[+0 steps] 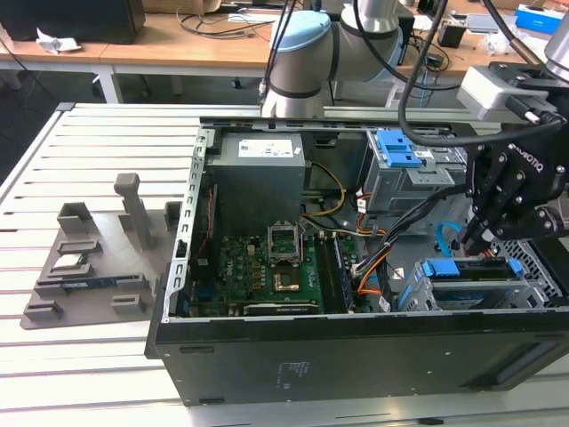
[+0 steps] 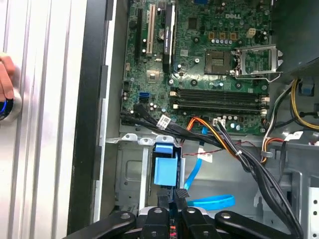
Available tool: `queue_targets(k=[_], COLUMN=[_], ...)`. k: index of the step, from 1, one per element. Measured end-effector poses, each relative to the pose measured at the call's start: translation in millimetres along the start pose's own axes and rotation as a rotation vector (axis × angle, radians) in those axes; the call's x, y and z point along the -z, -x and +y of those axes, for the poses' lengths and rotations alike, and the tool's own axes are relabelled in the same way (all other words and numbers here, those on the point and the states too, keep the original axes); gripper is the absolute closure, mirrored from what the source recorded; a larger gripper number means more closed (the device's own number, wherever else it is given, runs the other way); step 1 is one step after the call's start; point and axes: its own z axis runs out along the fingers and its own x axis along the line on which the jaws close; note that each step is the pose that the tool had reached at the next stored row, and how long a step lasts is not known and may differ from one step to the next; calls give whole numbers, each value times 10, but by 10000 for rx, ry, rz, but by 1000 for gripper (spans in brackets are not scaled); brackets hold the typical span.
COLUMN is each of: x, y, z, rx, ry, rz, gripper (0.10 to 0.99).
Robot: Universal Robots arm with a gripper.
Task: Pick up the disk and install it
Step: 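Insert the second disk wire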
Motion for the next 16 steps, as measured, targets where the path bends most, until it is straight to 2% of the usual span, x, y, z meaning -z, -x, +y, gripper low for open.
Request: queue_targets(k=[2,6,11,16], x=[-23,-125,-165,-189], y=[-1,6,41,43], z=[-29,-86,-150,-161], rx=[-31,-45,-45,-45], ry=[1,4,4,4], rz=[-1,-2,-2,1], gripper=[925,925,925,925])
